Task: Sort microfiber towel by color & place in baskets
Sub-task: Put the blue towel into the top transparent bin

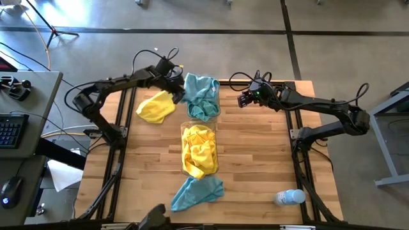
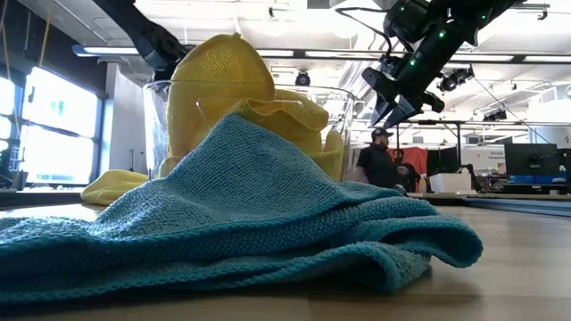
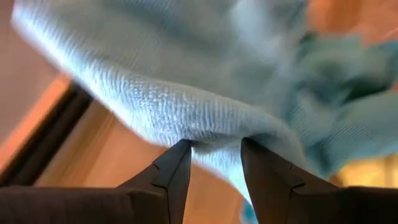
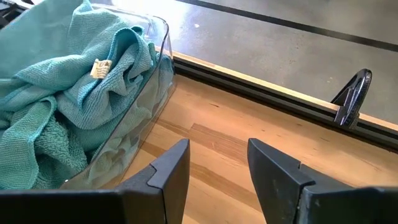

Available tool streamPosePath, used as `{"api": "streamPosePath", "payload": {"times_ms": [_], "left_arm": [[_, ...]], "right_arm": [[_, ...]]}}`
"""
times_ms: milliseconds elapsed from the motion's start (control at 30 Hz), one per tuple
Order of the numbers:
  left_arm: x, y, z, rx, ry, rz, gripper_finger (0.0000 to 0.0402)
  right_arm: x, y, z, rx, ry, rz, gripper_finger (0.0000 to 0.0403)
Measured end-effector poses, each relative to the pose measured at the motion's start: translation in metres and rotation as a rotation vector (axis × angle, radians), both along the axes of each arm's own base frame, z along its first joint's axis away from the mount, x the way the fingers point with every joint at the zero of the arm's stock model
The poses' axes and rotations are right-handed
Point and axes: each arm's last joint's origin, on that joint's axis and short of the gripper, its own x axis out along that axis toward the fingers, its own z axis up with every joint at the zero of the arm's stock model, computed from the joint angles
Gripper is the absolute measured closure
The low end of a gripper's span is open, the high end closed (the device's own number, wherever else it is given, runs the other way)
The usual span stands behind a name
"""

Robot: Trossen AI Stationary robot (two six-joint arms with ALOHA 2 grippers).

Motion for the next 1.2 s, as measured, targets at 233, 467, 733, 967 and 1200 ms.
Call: {"api": "streamPosePath", "payload": {"times_ms": [233,467,733,967,1200], "left_arm": [[0.023,-0.010,0.010,0.085,-0.132,-0.100,0.0271],[0.044,-0.016,-0.007,0.041,-0.096,-0.137,0.0271],[0.086,-0.016,-0.014,0.064,0.217,-0.189,0.0271],[0.113,-0.012,-0.030,-0.009,0.444,-0.206,0.0271],[0.120,-0.009,-0.059,-0.076,0.529,-0.224,0.0271]], "right_arm": [[0.000,0.000,0.000,0.002,-0.003,-0.003,0.0247],[0.000,0.000,0.000,0.002,-0.003,-0.003,0.0247],[0.000,0.000,0.000,0.014,-0.020,-0.019,0.0247],[0.000,0.000,0.000,0.014,-0.020,-0.018,0.0247],[0.000,0.000,0.000,0.014,-0.020,-0.018,0.0247]]}}
